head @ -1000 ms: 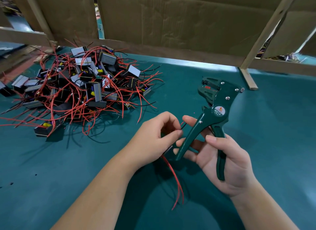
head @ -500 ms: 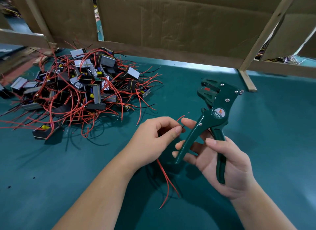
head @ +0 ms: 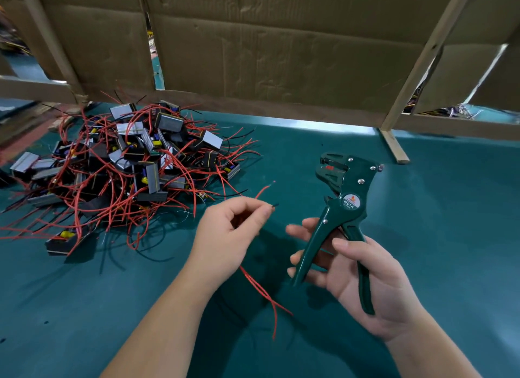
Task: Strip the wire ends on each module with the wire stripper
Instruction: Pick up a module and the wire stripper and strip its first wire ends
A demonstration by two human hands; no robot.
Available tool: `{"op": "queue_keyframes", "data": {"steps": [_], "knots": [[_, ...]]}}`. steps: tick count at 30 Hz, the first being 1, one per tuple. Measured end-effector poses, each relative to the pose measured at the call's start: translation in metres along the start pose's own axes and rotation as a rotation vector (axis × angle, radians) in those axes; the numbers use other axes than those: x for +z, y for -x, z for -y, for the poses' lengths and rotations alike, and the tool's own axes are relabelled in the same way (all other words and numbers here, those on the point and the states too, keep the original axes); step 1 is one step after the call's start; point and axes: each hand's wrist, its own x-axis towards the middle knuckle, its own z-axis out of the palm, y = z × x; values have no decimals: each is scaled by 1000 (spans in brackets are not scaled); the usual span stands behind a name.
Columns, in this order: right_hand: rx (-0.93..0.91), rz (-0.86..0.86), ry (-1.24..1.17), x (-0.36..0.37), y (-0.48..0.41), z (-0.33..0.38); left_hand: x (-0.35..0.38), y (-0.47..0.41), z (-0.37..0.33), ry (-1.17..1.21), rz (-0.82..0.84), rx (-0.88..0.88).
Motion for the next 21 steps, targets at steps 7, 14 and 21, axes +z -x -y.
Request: {"op": "queue_keyframes", "data": {"steps": [7, 14, 21], "knots": [[237, 77, 146, -6, 6, 3, -6, 0, -7, 157, 10, 35], [283, 198, 134, -2, 8, 1, -9, -1, -7, 77, -23, 79], [209, 113, 273, -7, 10, -2, -11, -2, -10, 61, 5, 100]]}}
